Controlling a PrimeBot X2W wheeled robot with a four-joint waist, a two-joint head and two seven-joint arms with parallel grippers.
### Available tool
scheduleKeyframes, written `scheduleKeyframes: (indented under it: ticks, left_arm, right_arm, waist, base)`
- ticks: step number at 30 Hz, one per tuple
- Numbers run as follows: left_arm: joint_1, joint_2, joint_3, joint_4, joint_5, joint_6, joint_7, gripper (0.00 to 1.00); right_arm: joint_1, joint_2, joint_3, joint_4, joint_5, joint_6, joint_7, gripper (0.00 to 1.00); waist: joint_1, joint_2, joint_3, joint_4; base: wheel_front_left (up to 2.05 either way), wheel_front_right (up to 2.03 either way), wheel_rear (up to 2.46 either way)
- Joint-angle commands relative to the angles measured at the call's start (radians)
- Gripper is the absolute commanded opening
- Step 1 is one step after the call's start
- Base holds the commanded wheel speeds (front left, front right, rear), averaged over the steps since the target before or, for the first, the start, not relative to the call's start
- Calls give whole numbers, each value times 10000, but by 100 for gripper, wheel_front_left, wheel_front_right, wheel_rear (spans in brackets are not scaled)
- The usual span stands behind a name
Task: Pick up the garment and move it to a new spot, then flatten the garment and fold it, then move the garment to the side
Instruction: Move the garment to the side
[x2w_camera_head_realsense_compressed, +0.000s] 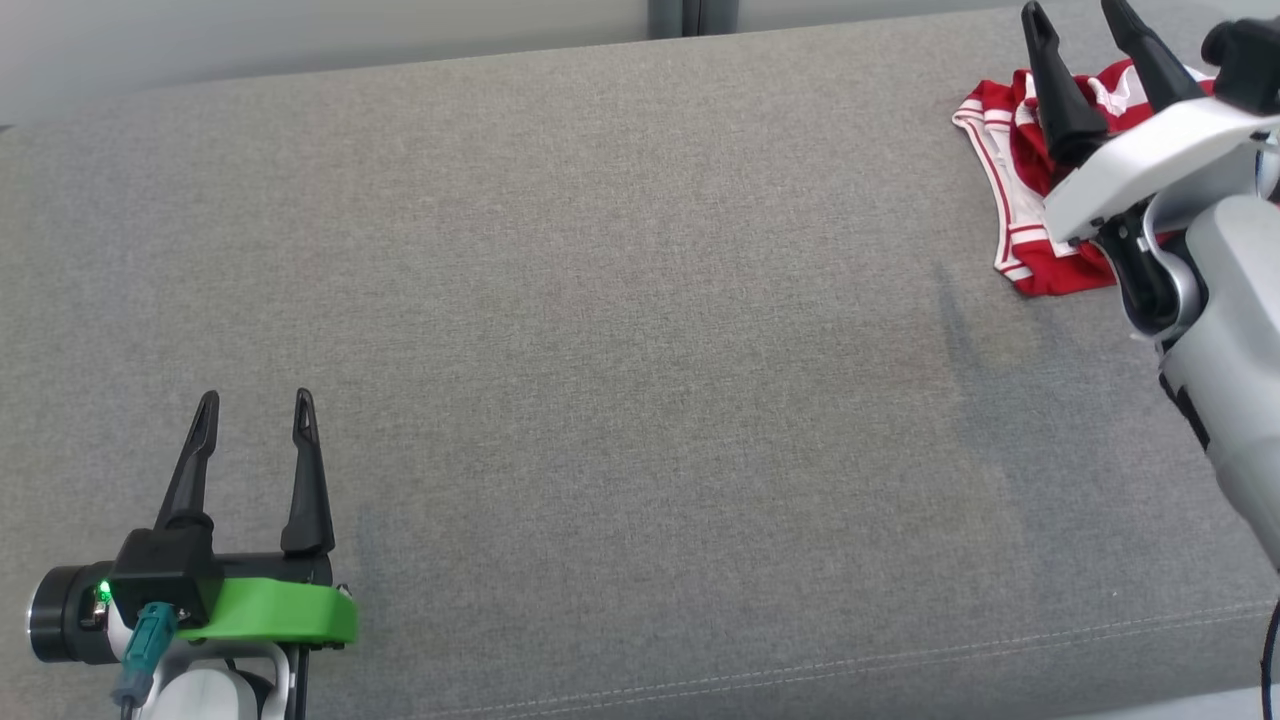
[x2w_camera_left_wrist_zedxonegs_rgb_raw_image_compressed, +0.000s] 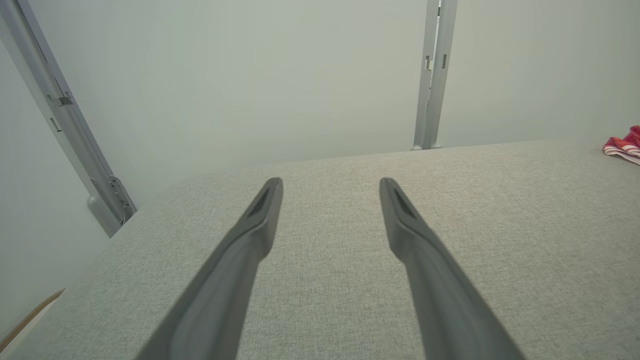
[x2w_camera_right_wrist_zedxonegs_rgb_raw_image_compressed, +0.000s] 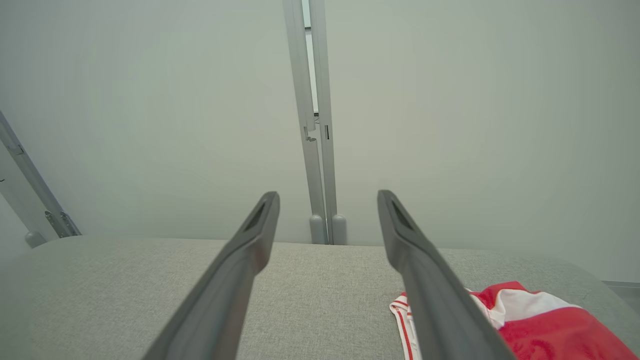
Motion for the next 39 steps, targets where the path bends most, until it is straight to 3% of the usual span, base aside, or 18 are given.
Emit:
scheduleKeyframes:
  ticks: [1, 10, 28, 39]
  left_arm:
    - [116, 14, 12, 16, -6, -31, -23, 100]
    - [217, -74, -7, 323, 23, -86, -23, 100]
    - [440, -235, 76, 507, -41, 140, -23, 100]
    - [691, -281, 19, 509, -35, 88, -23, 100]
  right_arm:
    - [368, 87, -331, -250, -261, -11, -21, 100]
    - [2785, 980, -2372, -1780, -1753, -9, -22, 100]
    - [5356, 2641, -3472, -3488, -3916, -9, -22, 100]
    - [7090, 3169, -3926, -4401, -4965, -8, -23, 100]
  waist:
    - [1, 0, -106, 81]
    - [1, 0, -681, 377]
    - [1, 0, -1118, 451]
    - [1, 0, -1458, 483]
  base:
    - [0, 0, 0]
    - [0, 0, 0]
    - [0, 0, 0]
    - [0, 0, 0]
